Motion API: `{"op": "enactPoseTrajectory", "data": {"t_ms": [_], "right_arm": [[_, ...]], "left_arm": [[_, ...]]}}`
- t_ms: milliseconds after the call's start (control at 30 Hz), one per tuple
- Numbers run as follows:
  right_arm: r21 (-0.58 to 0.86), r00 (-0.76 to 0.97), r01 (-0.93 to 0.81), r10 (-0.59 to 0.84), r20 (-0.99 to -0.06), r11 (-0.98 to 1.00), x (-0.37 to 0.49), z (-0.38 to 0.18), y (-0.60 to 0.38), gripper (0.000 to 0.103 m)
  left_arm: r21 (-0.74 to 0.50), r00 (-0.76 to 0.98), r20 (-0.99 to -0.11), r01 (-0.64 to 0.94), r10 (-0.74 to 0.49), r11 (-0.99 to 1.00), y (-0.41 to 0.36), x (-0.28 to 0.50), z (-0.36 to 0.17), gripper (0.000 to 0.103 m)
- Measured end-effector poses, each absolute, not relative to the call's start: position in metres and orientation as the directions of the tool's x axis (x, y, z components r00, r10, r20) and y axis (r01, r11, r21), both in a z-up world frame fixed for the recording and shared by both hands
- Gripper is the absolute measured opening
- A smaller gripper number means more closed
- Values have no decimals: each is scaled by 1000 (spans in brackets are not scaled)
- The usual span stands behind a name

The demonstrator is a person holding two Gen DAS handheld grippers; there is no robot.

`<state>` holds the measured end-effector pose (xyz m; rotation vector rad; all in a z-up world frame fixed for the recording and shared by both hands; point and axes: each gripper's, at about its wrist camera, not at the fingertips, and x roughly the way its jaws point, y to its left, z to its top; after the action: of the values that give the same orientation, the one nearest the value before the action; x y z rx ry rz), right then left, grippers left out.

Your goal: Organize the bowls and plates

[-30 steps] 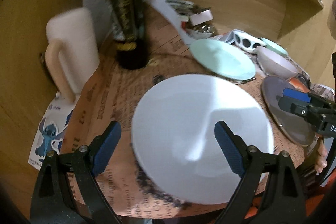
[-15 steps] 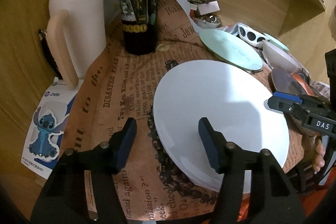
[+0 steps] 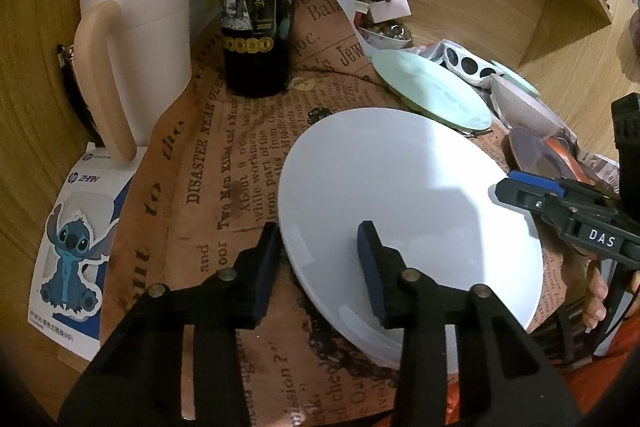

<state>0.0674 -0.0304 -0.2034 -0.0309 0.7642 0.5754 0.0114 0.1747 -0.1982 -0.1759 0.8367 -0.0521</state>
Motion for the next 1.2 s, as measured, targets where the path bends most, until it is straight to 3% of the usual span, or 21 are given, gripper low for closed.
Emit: {"op": "enactPoseTrajectory", "data": {"t_ms": [467, 1200], "right_arm": [[169, 549, -516, 475, -687, 840, 64, -210, -23, 35], [220, 578, -505, 517, -631, 834, 62, -198, -33, 32]], "left_arm": [[-197, 657, -742, -19, -137, 980, 180, 5, -198, 35], [-115, 726, -687, -63, -33, 991, 165, 2, -179, 36]]}}
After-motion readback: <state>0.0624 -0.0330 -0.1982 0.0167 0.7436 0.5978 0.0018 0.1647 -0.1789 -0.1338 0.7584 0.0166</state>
